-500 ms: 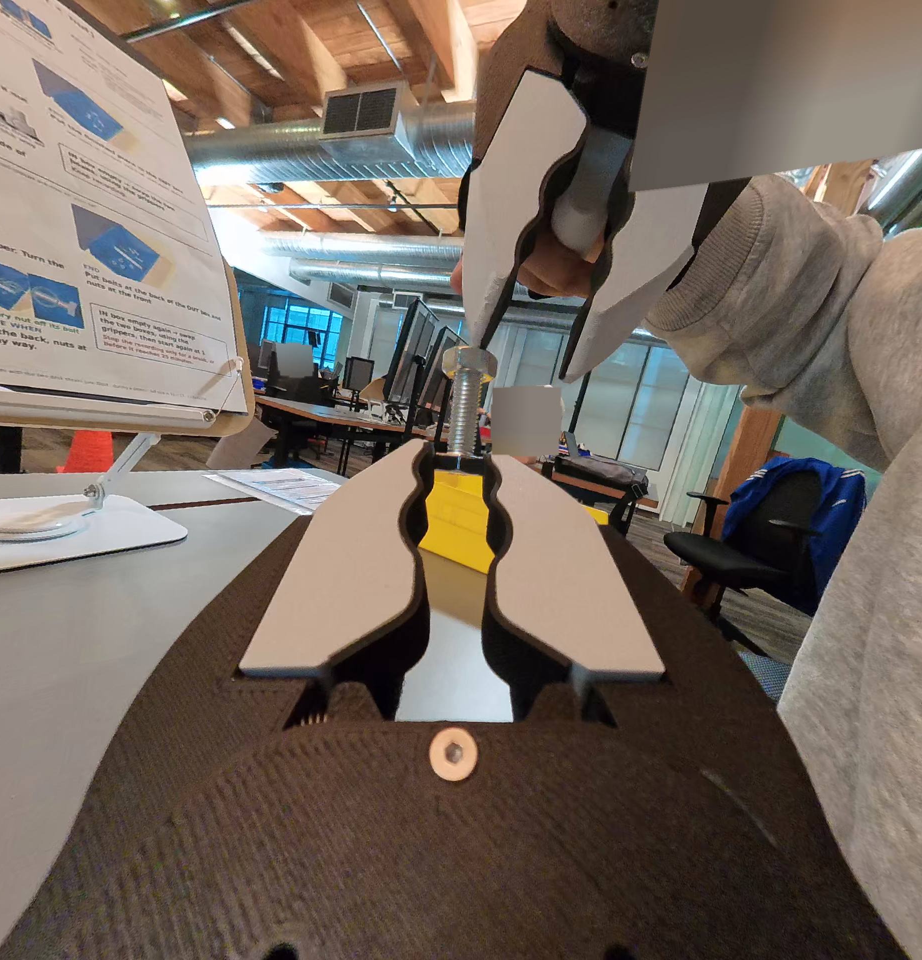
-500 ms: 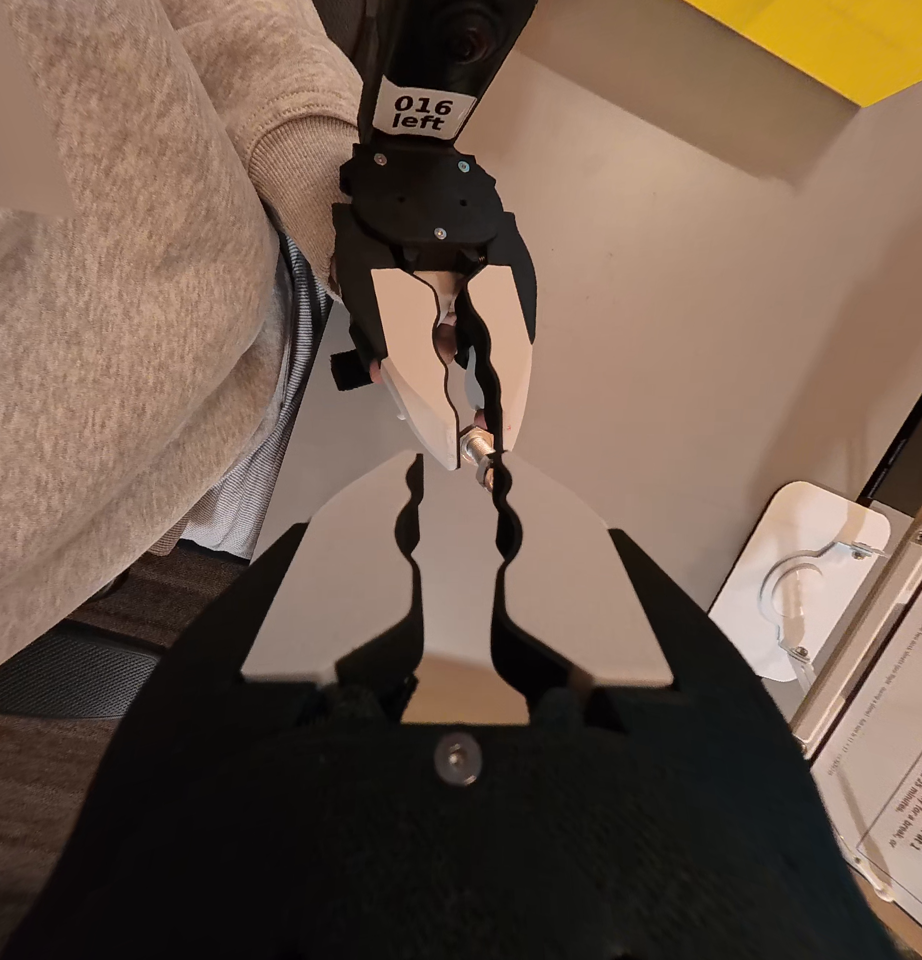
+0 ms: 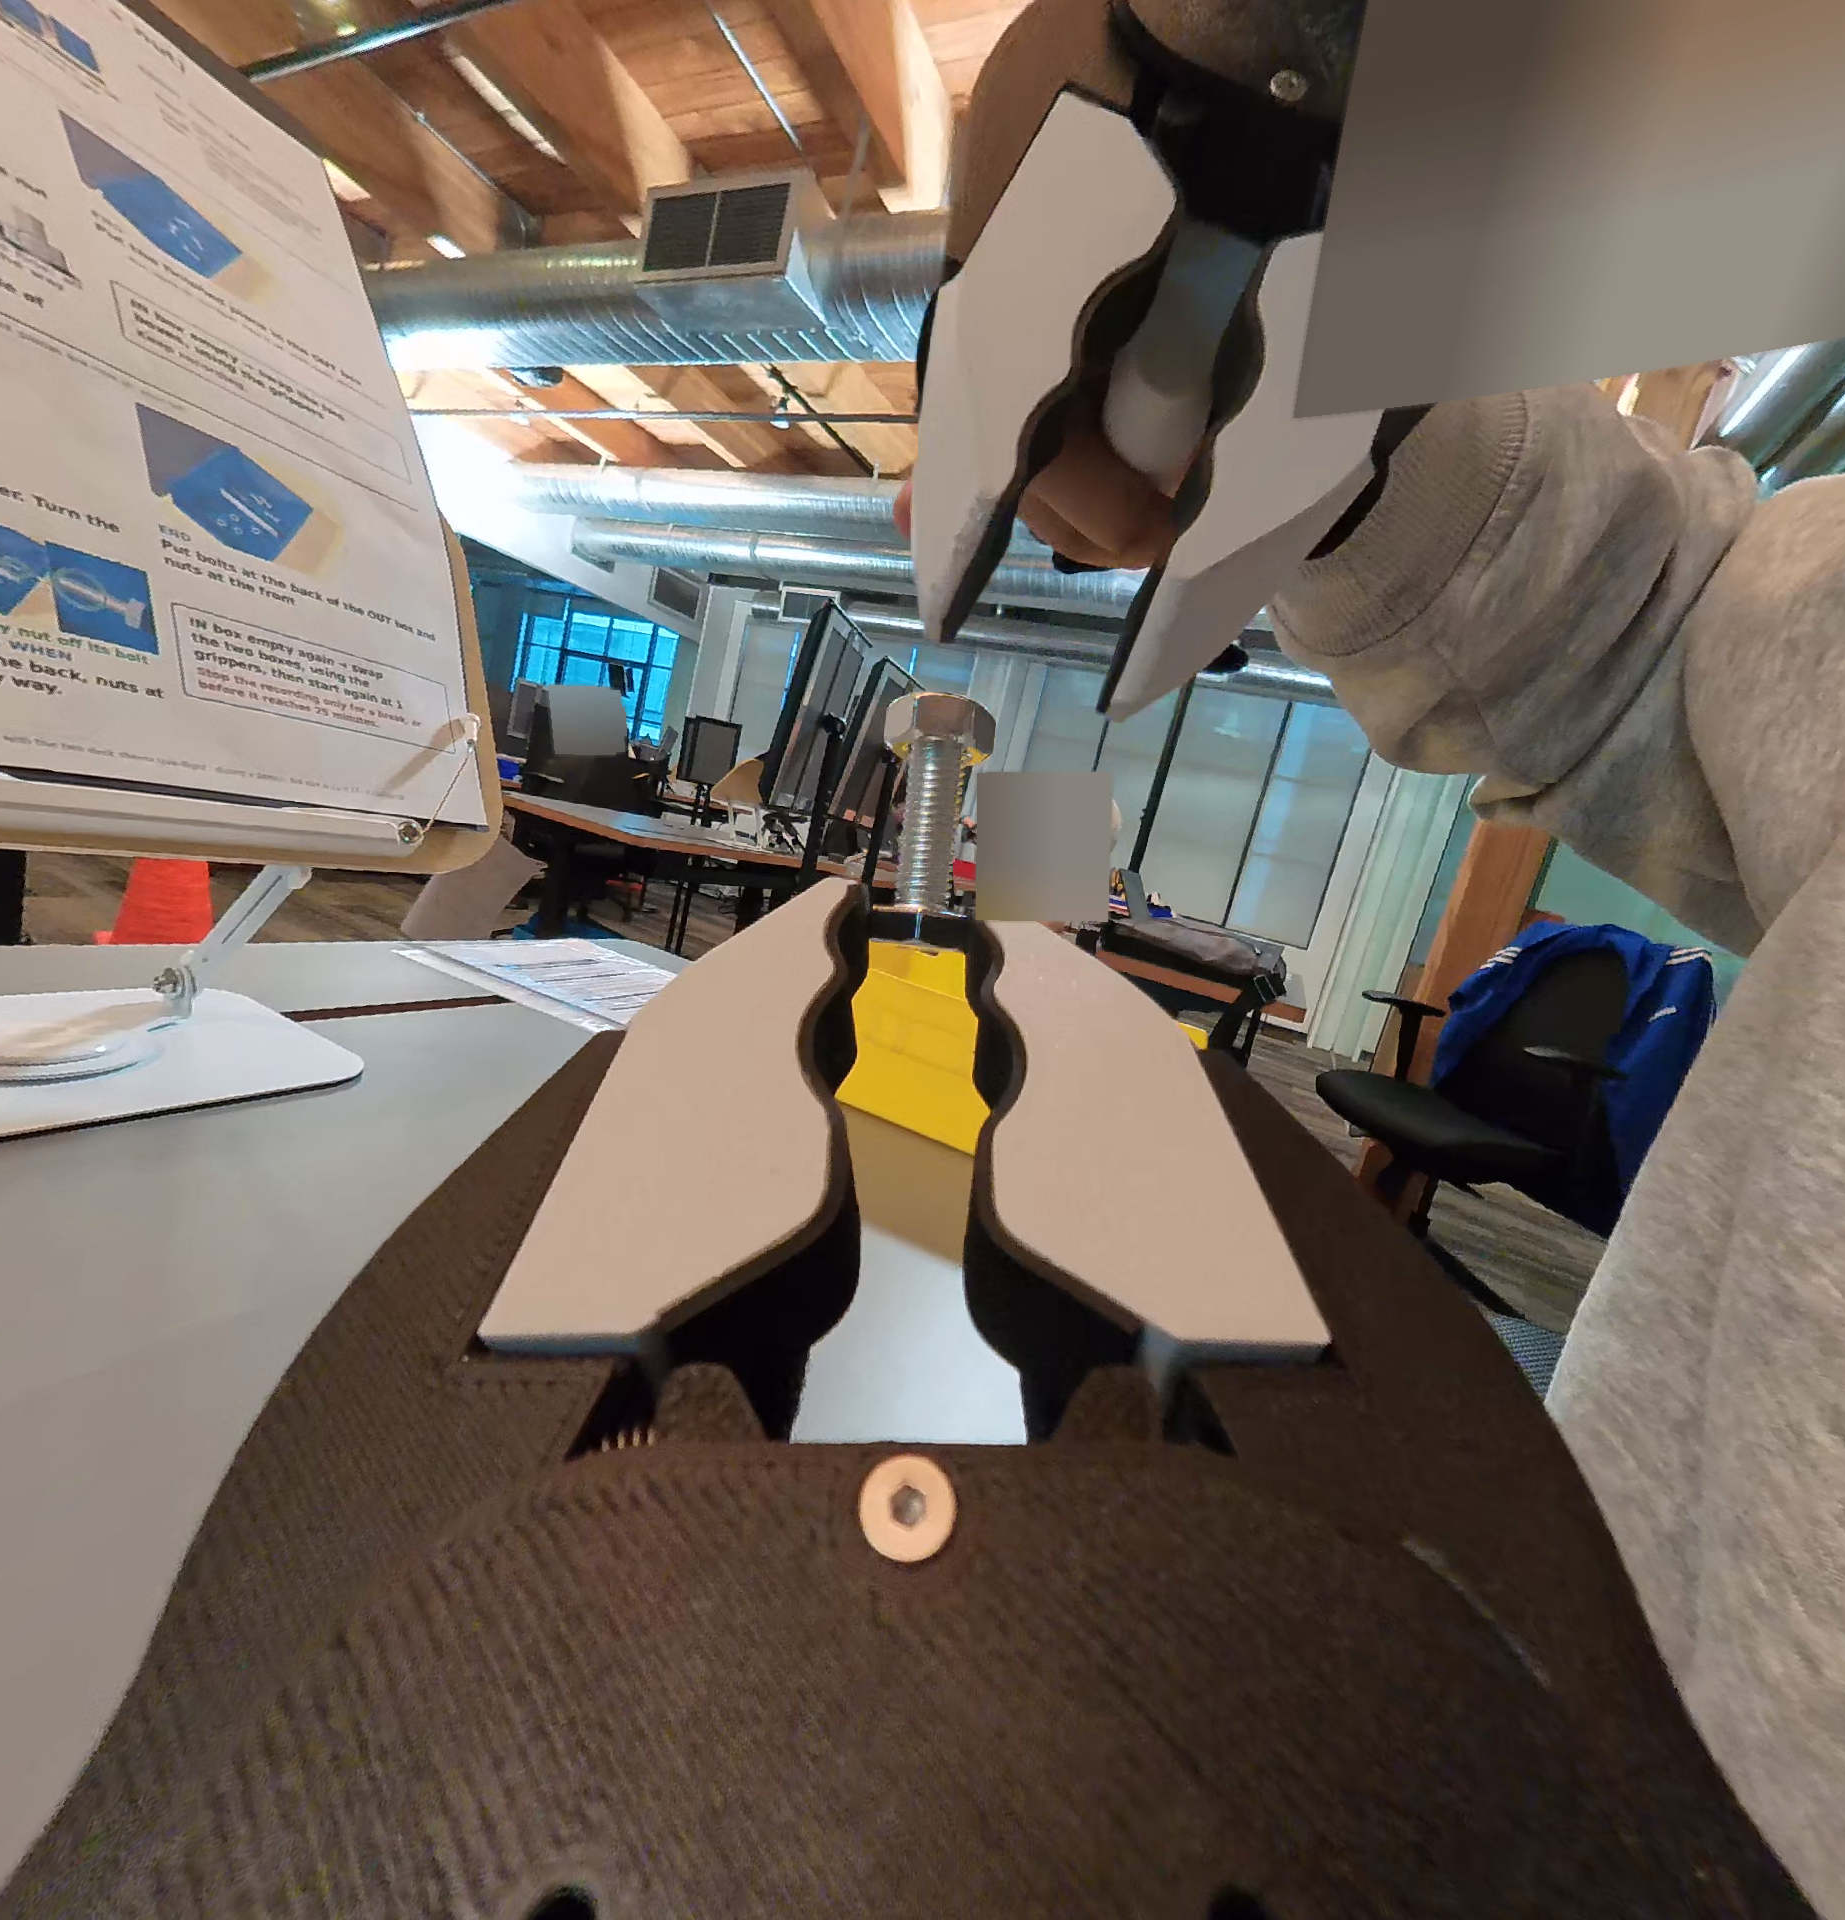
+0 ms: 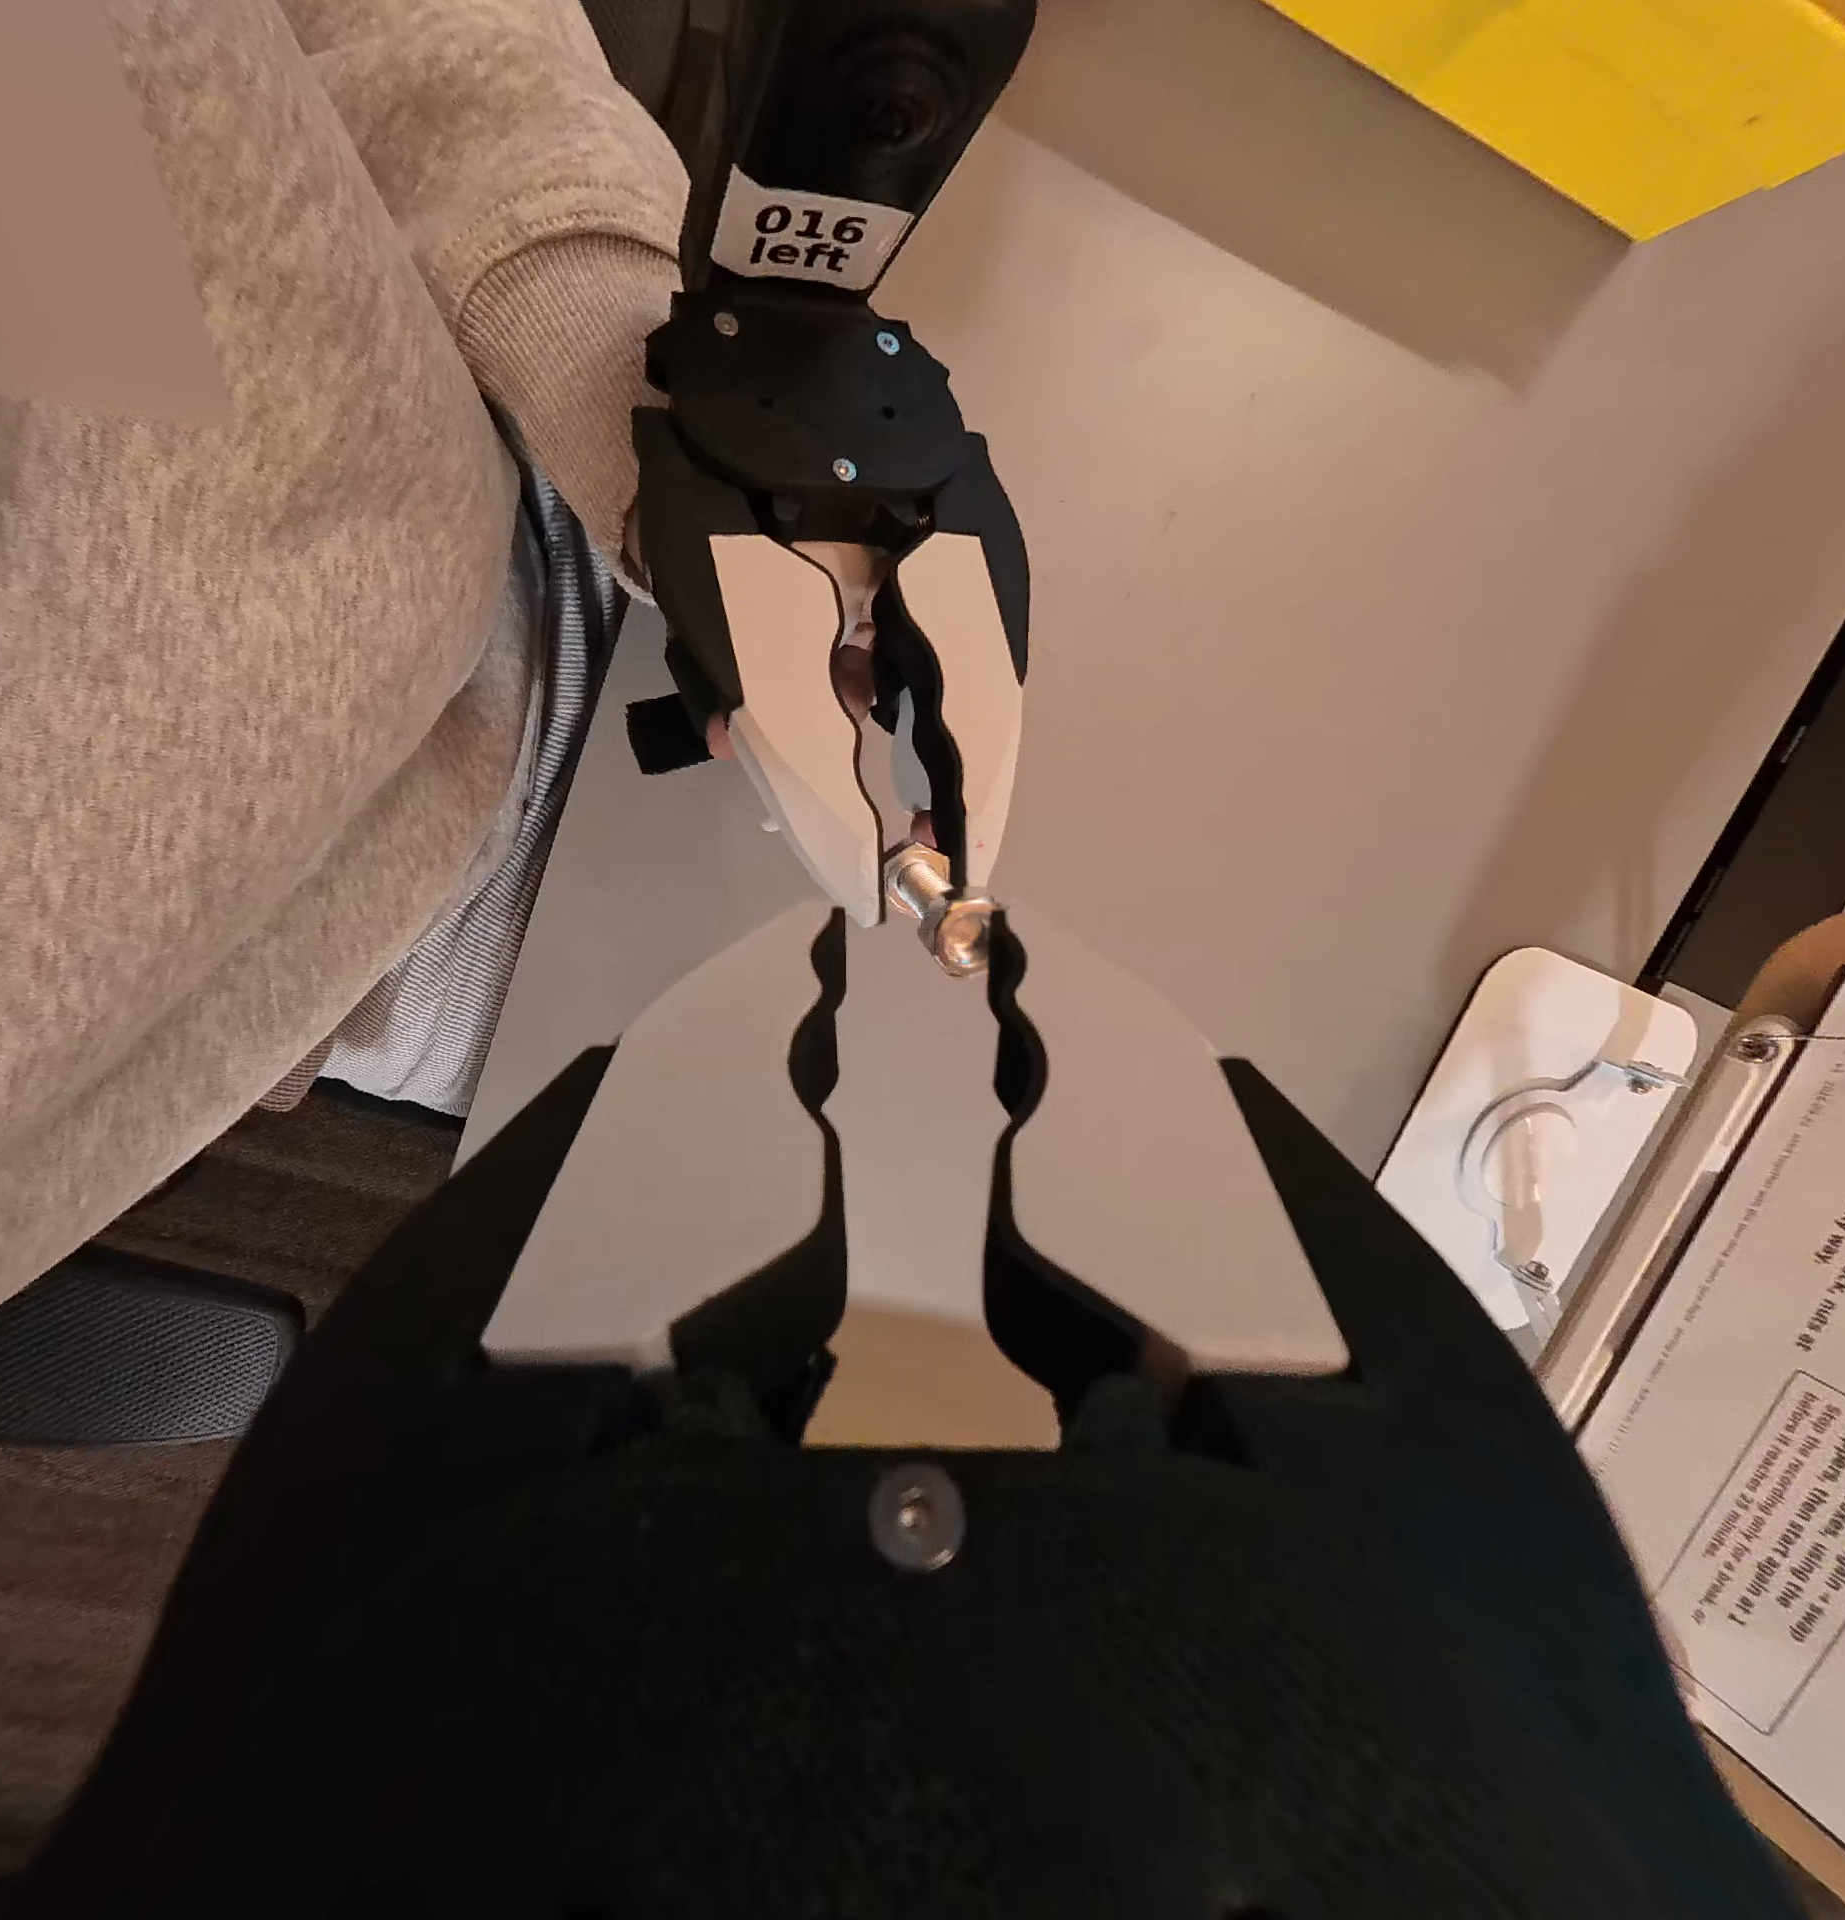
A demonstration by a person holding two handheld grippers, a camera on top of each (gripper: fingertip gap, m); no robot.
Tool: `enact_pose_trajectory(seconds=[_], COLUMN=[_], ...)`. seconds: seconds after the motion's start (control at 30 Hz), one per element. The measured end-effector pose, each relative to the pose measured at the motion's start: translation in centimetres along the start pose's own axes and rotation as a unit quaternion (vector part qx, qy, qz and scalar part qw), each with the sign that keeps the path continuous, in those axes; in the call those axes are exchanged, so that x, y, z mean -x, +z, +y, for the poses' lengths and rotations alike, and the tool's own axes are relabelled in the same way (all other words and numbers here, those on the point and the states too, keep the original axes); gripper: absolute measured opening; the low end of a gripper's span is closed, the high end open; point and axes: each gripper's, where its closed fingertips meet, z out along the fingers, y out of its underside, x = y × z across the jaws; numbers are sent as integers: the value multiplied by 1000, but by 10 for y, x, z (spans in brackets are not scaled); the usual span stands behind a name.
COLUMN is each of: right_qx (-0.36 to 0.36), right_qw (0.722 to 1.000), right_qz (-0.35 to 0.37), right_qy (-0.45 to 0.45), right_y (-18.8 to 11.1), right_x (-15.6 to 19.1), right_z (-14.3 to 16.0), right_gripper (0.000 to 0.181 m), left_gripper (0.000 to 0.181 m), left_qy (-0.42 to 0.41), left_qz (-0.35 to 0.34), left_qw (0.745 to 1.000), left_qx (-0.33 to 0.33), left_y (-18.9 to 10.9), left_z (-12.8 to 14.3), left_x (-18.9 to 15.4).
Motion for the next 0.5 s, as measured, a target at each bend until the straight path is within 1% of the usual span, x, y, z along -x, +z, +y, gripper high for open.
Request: enact_pose_trajectory(seconds=[0.2, 0.37, 0.5], right_qx=[1, 22, 29], right_qw=[1000, 999, 998], right_qz=[-20, -33, -57], right_qy=[-3, 5, 25], right_y=[10, 13, 11], right_x=[3, 5, 11], right_z=[5, 15, 22], right_gripper=[36, 40, 34], left_gripper=[19, 19, 19], left_qy=[-1, 0, -9], left_qz=[15, 7, -1], left_qw=[1000, 1000, 1000], left_qx=[0, -7, -14], left_y=[1, 0, -2], left_z=[0, -3, -5], left_x=[-6, -3, 2])
